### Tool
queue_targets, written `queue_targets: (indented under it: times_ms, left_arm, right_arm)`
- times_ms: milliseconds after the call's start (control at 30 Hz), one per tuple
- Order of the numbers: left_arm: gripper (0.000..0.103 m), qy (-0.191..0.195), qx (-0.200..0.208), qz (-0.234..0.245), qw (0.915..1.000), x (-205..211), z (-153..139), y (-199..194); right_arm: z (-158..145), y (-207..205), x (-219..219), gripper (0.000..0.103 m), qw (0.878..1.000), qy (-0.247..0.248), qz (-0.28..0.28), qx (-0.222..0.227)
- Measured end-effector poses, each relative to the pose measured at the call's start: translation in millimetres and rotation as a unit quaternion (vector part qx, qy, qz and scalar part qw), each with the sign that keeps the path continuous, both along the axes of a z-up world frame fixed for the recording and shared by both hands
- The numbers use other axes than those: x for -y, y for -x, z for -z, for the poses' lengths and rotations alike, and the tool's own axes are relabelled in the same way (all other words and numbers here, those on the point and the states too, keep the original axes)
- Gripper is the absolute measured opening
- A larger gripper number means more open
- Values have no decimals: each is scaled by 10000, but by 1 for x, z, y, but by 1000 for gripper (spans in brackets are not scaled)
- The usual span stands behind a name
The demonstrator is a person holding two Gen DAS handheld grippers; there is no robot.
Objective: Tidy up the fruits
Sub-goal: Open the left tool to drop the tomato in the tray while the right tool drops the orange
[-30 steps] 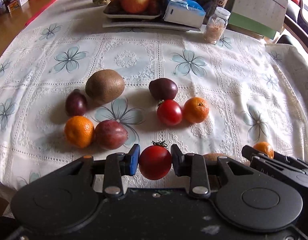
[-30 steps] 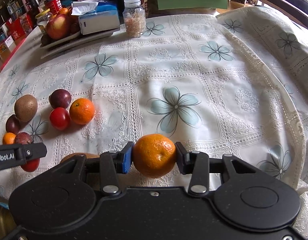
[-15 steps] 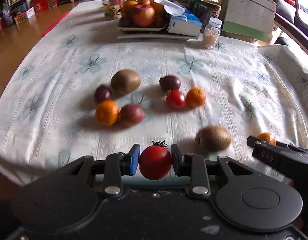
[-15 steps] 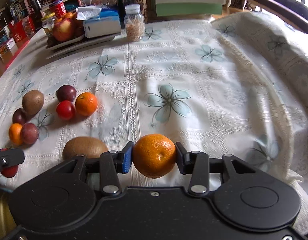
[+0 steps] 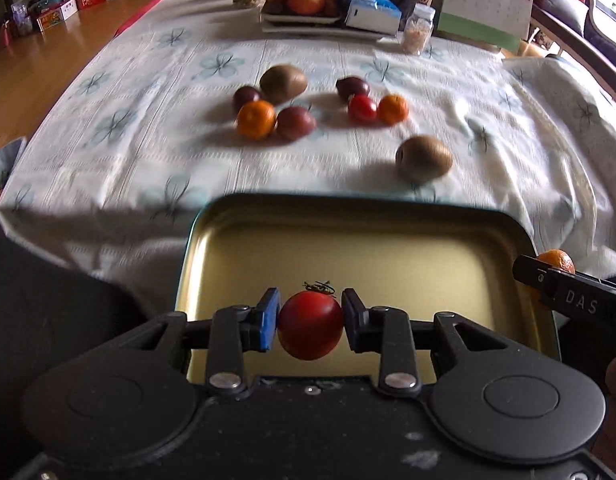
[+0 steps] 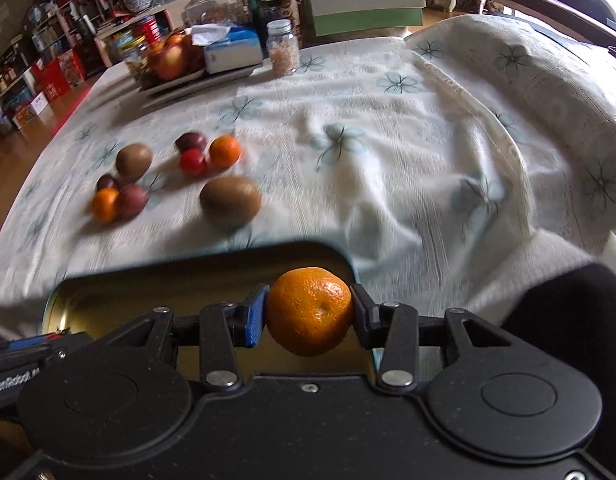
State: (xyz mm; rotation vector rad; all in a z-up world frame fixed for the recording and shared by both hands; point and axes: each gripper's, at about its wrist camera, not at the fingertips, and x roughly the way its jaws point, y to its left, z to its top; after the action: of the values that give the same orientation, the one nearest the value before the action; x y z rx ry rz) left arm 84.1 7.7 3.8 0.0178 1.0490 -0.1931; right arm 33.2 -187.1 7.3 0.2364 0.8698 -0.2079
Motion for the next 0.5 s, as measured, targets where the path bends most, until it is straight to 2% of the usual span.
queue_targets:
  times_ms: [300, 500]
  left_arm:
    - [33, -80, -45, -174, 9998, -26, 8, 33]
    - [33, 27, -53, -210, 9998, -29, 8, 35]
  right_arm:
    - [6, 47, -24, 51, 9995, 90, -290, -81]
    - [6, 61, -33, 51, 9992, 179, -363, -9]
